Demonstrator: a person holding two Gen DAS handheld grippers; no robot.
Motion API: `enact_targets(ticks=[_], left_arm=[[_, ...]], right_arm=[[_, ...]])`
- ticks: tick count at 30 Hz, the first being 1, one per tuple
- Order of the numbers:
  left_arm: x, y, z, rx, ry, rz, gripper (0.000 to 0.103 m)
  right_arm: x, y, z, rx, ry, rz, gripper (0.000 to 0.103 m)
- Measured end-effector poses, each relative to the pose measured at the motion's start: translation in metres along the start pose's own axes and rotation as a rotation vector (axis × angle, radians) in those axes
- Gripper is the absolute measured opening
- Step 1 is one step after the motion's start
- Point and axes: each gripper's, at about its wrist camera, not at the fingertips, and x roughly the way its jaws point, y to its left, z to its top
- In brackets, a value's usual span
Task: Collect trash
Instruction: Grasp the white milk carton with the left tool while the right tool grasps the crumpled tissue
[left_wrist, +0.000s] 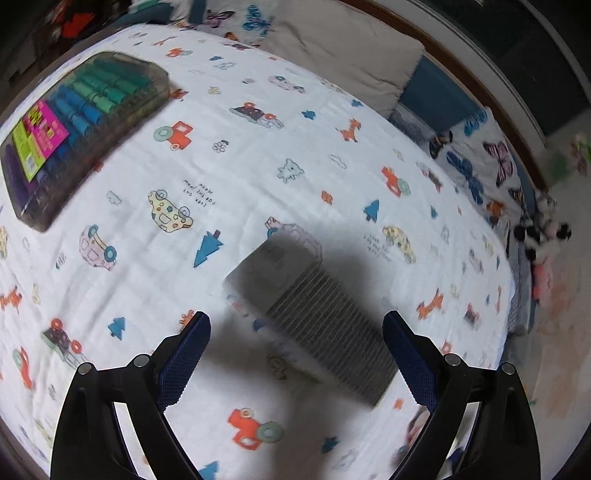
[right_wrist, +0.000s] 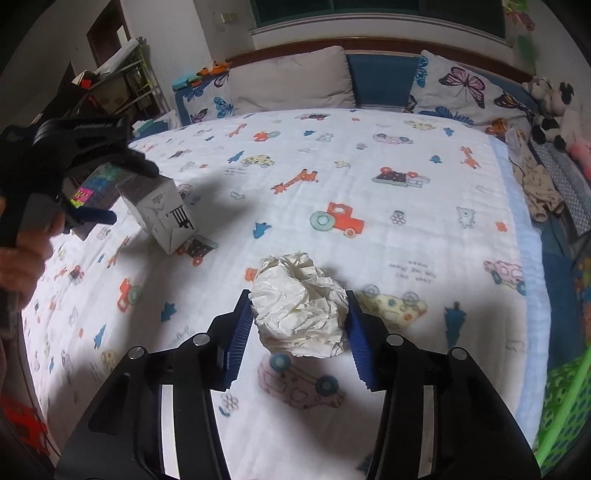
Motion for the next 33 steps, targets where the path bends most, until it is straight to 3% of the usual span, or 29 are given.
enact_targets(ticks=[9, 13, 16, 22, 33], left_arm=[[0.015, 0.001, 0.013, -0.113, 0.027, 0.018, 0.091], [0.027, 0.004, 0.013, -0.134, 0.052, 0.021, 0.072], [0.026, 0.004, 0.010, -0.118, 0.045, -0.004, 0.067], [0.009, -0.005, -0.003, 0.009, 0.038, -0.079, 0.043], [-0.023, -0.045, -0.063, 0.314, 0.059, -0.208, 0.042]], right_arm=[[-0.015, -0.003, -0.011, 0.009, -0.015, 0.003, 0.050], [-0.024, -0.002, -0.016, 0.014, -0.021, 0.009, 0.049], [-0.032, -0.002, -0.021, 0.011, -0.030, 0.005, 0.049], [-0.052, 0.000, -0.034, 0.028, -0.050, -0.003, 0.049], [-0.104, -0.019, -0.065, 0.121, -0.108, -0.078, 0.049]])
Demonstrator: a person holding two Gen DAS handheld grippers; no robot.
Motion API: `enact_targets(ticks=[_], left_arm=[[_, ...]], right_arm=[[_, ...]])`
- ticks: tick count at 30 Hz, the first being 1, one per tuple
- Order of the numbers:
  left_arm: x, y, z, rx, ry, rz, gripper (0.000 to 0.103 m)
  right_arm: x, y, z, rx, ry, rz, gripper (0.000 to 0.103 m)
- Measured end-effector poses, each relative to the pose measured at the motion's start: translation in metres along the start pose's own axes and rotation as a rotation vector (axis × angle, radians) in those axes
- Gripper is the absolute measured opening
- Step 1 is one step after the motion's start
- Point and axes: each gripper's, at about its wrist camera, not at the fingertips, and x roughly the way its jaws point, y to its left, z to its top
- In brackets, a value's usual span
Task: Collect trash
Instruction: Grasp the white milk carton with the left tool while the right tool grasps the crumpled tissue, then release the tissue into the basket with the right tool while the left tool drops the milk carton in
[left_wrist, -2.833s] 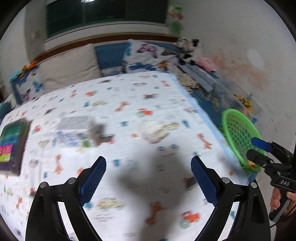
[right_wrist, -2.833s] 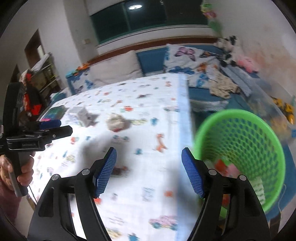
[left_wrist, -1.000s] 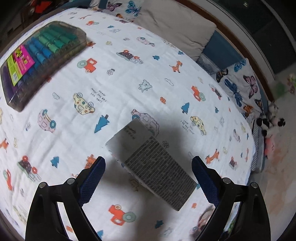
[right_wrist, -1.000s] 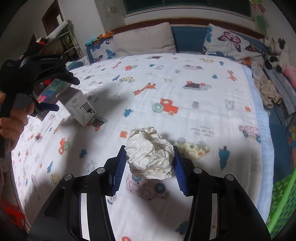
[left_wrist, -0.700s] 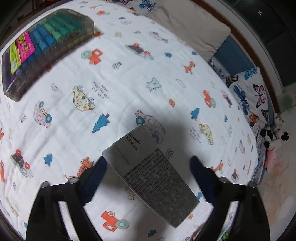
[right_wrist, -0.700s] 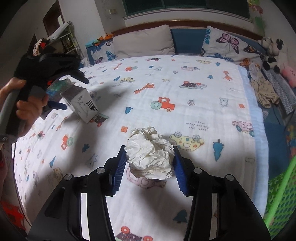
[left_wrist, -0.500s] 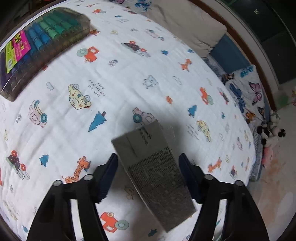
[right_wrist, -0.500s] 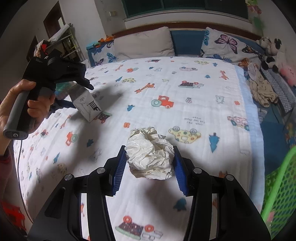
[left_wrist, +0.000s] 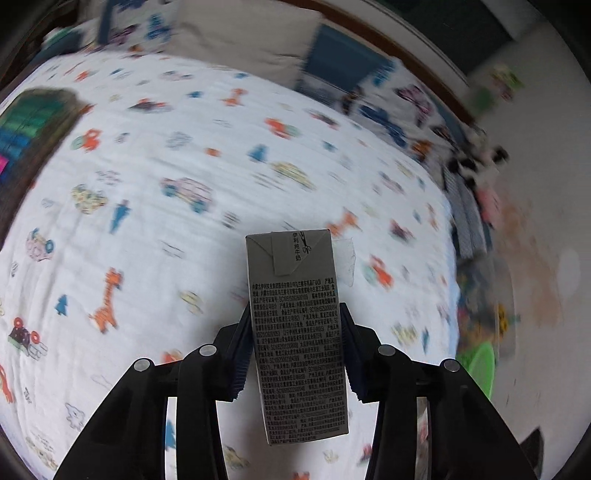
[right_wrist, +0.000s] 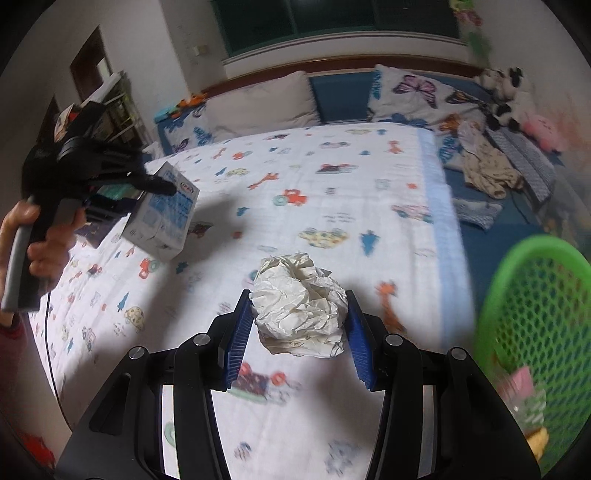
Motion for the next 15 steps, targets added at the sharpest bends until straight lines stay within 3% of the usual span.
enact_targets(ticks=[15], left_arm=[[-0.013, -0.124, -0.065, 0.284, 0.045, -0.157, 0.042]], right_arm=[[-0.087, -0.087, -0.042, 0.192, -0.093, -0.190, 0.049]])
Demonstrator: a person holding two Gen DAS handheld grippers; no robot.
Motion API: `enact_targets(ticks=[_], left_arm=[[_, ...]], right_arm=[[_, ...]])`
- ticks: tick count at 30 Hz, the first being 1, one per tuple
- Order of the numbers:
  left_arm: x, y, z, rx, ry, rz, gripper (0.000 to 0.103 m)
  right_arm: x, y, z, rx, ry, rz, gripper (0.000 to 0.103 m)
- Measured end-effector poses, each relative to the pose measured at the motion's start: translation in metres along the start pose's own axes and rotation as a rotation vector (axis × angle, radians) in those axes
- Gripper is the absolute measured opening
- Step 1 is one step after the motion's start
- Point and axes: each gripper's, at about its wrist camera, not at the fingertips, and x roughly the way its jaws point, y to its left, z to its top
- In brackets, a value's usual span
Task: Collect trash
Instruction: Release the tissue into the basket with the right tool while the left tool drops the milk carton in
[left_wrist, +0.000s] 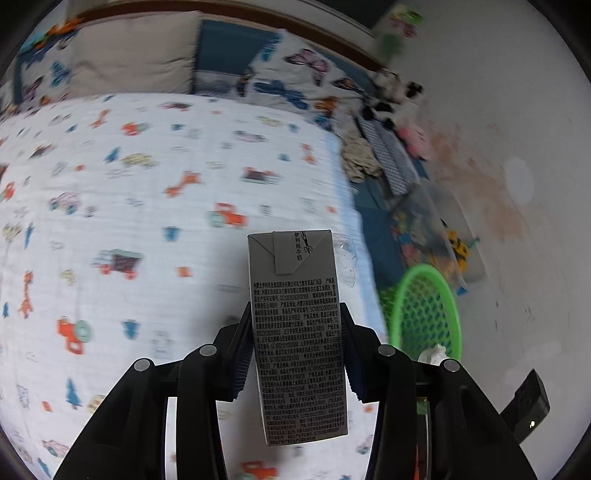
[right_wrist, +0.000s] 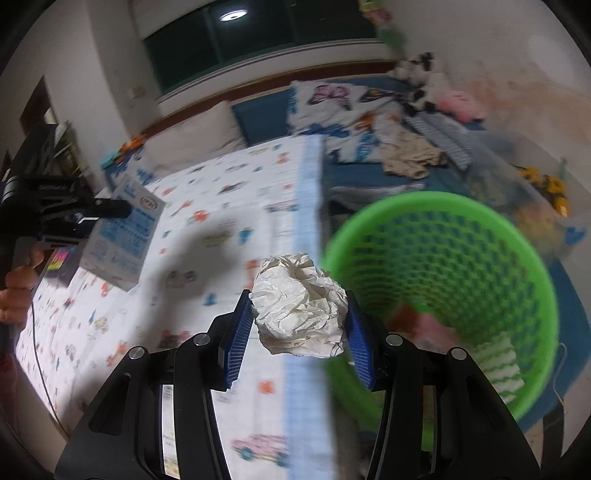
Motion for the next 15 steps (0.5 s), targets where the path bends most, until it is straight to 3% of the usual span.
enact_targets(ticks=[15], left_arm=[[0.033, -0.130, -0.028, 0.270, 0.064, -0.097, 0.042]], right_arm=[[-0.019, -0.092, -0.025, 0.167, 0.011, -0.149, 0.052]])
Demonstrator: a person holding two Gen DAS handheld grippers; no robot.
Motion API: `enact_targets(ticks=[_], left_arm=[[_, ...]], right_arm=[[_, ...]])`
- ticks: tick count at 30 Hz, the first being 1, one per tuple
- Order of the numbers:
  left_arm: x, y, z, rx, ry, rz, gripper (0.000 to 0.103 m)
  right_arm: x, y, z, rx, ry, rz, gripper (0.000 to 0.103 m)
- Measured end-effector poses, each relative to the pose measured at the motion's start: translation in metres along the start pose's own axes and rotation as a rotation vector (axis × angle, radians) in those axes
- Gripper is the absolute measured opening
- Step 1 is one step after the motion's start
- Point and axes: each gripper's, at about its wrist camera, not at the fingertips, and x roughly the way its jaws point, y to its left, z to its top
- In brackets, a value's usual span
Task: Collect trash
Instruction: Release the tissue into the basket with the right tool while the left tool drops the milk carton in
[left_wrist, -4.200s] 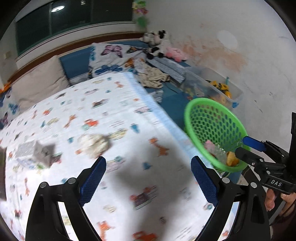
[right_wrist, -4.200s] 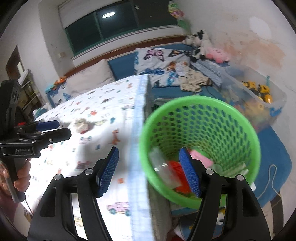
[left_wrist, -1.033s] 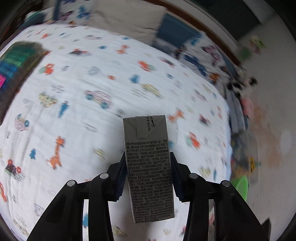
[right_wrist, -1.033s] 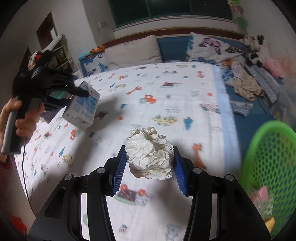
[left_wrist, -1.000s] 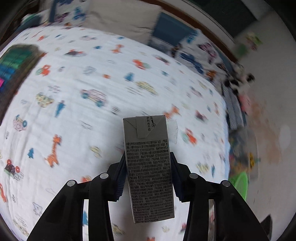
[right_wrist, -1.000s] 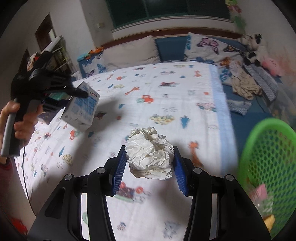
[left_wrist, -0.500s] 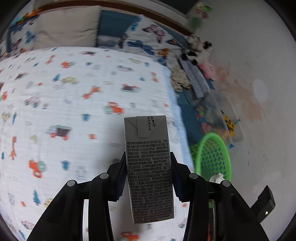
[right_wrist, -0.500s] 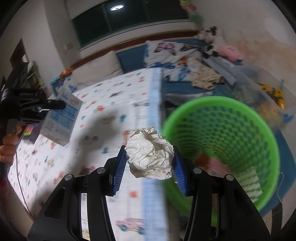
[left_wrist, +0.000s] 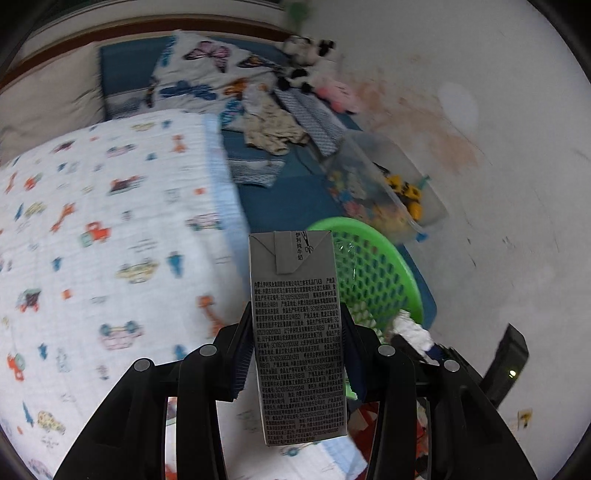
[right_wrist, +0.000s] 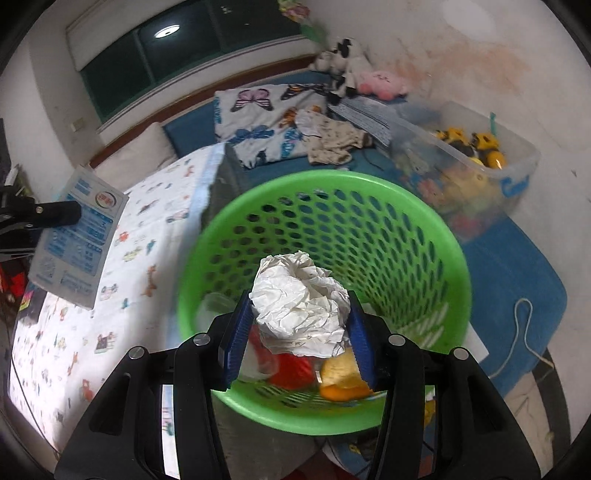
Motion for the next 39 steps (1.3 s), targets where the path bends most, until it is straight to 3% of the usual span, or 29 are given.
enact_targets(ticks=[7, 17, 32, 39], left_arm=[[0.026, -0.035, 0.001, 0.071, 0.032, -0.031, 0.042], [0.060, -0.067, 0.002, 0.118, 0.069, -0.087, 0.042], [0.092, -0.080, -0.011, 0.135, 0.103, -0.150, 0.042], [0.084, -0.075, -0.015, 0.126, 0.094, -0.171, 0.052]], right_arm=[[-0.001, -0.017, -0.001, 0.032, -0.007, -0.031, 0.065], [-0.018, -0.019, -0.015, 0.013, -0.027, -0.064, 0.068], [-0.040, -0.015, -0.030, -0.010, -0.071, -0.098, 0.071], [-0.043, -0.012, -0.032, -0.002, -0.077, -0.092, 0.071]])
